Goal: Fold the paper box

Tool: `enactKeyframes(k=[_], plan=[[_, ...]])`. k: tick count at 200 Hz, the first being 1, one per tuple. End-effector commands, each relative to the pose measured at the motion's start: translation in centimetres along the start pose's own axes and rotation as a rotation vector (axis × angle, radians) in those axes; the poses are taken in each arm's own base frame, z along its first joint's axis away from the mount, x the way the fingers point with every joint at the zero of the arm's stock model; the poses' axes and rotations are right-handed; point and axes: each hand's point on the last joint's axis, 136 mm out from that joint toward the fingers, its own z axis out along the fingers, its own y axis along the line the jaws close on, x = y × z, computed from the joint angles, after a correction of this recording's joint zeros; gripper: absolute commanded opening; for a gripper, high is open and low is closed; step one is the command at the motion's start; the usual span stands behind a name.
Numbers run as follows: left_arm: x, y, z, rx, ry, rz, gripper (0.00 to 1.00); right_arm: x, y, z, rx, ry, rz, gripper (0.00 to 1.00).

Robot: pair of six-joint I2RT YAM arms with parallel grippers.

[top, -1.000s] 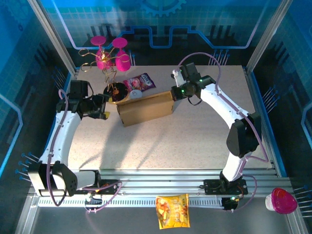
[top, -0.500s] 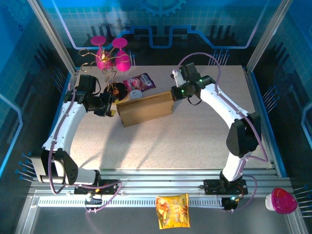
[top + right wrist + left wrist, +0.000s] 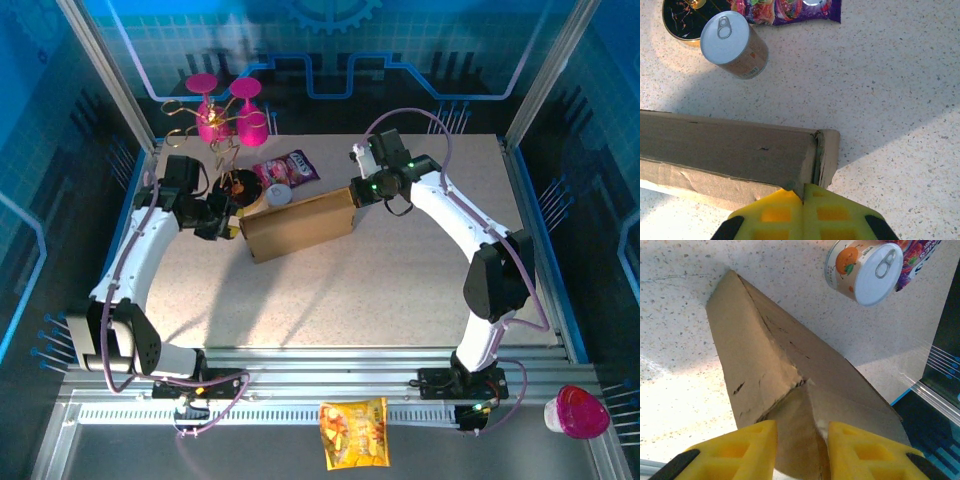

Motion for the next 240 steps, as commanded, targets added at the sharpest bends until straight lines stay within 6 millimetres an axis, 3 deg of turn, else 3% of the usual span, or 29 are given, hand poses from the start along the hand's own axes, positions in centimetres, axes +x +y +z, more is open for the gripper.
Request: enactKeyframes(k=[1, 92, 131, 147, 240], plan=[[0.2, 0.7, 0.7, -0.021, 0.026, 0.015, 0.32, 1.9, 0.1, 1.1, -0.011, 0.076, -0.010, 0.00], [0.4, 0.8, 1.7, 0.015, 0.051, 0.028, 0.29, 2.3, 0.2, 1.3, 0.001, 0.081, -0.034, 0.00], [0.7, -0.6, -0.3, 0.061, 0.029, 0.027, 0.46, 2.1, 0.2, 1.3, 0.007, 0.081, -0.030, 0.00], [0.9, -1.0, -1.2, 0.060, 0.030, 0.025, 0.47, 2.0, 0.1, 1.3, 0.010, 0.083, -0.030, 0.00], [2.7, -0.2, -0.7, 0.065, 0.125, -0.041, 0.41, 2.1, 0.0, 1.5, 0.011, 0.091, -0.024, 0.00]])
